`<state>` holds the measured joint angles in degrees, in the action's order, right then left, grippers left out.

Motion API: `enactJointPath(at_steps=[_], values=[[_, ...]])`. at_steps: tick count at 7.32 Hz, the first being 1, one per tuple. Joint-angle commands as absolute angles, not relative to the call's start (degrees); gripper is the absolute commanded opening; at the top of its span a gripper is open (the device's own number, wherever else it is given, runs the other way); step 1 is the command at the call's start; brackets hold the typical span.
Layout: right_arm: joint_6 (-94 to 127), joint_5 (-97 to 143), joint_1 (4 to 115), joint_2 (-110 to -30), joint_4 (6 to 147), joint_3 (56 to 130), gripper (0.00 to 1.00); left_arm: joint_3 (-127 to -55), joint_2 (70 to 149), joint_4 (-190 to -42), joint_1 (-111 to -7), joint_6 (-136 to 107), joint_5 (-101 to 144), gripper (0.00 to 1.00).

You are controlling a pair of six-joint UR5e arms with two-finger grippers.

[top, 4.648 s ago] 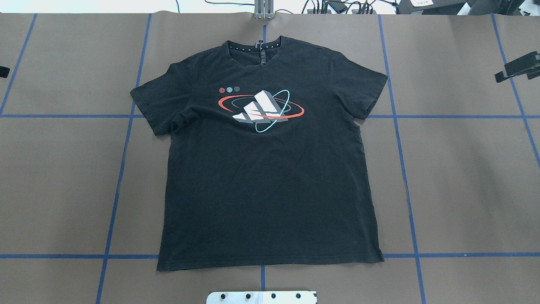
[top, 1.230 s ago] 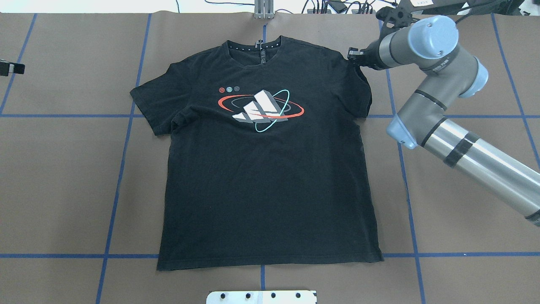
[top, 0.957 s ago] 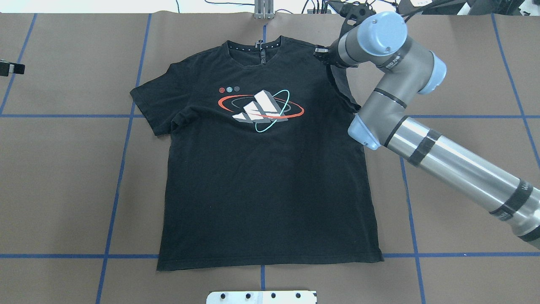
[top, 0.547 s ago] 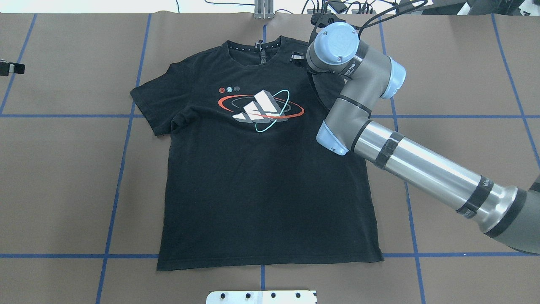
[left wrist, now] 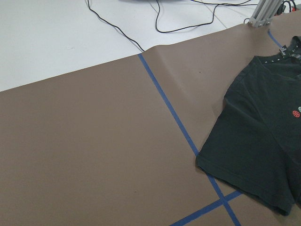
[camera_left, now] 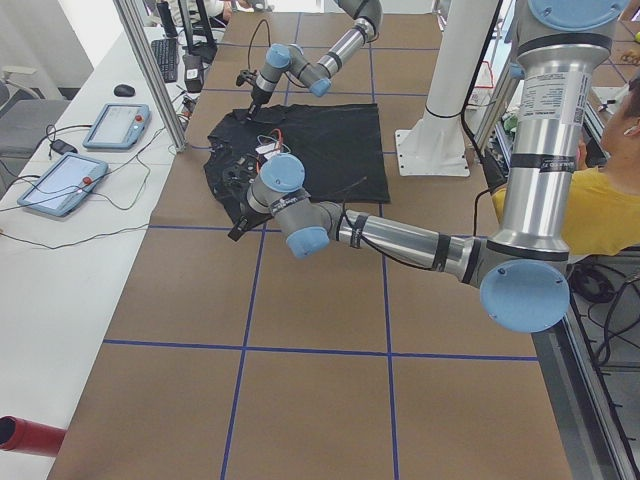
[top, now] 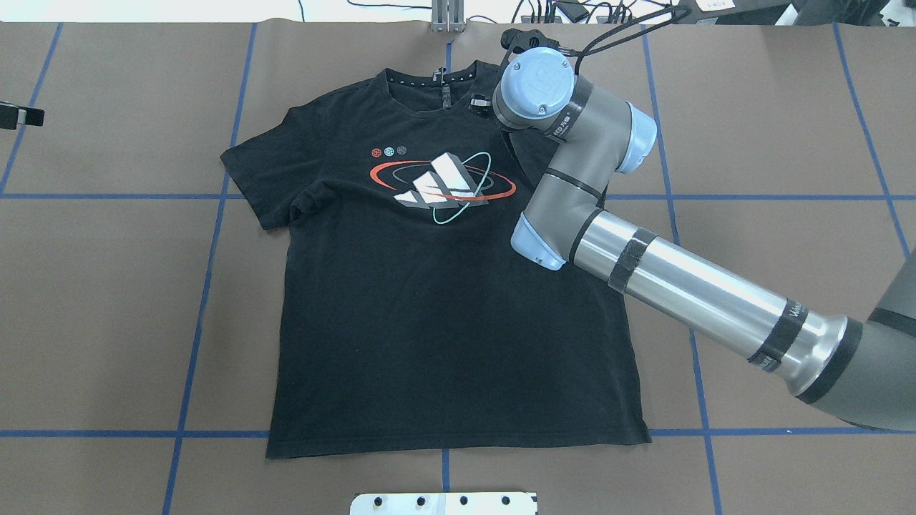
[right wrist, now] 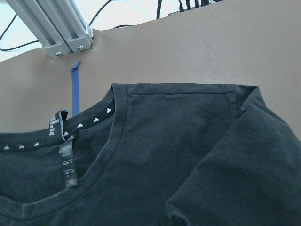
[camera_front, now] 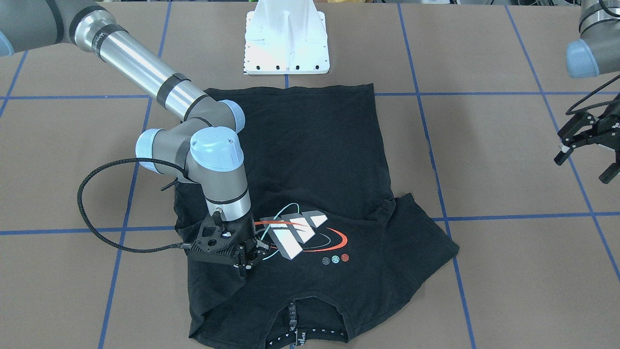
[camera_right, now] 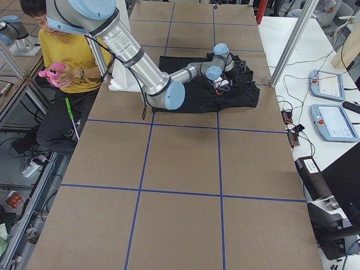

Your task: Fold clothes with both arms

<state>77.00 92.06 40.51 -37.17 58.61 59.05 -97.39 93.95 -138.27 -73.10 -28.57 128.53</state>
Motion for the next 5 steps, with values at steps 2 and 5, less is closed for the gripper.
enactJointPath(at_steps=[2, 5], values=[[77.4, 90.6, 40.0, -35.3, 58.4, 55.8, 0.78, -97.1, 94.0, -138.3, -73.0, -28.6, 128.6, 1.00], [76.3, 93.4, 41.6, -34.5, 60.2, 55.9, 1.00, -96.9, 94.7, -138.0, -72.4, -28.8, 127.9, 1.00]])
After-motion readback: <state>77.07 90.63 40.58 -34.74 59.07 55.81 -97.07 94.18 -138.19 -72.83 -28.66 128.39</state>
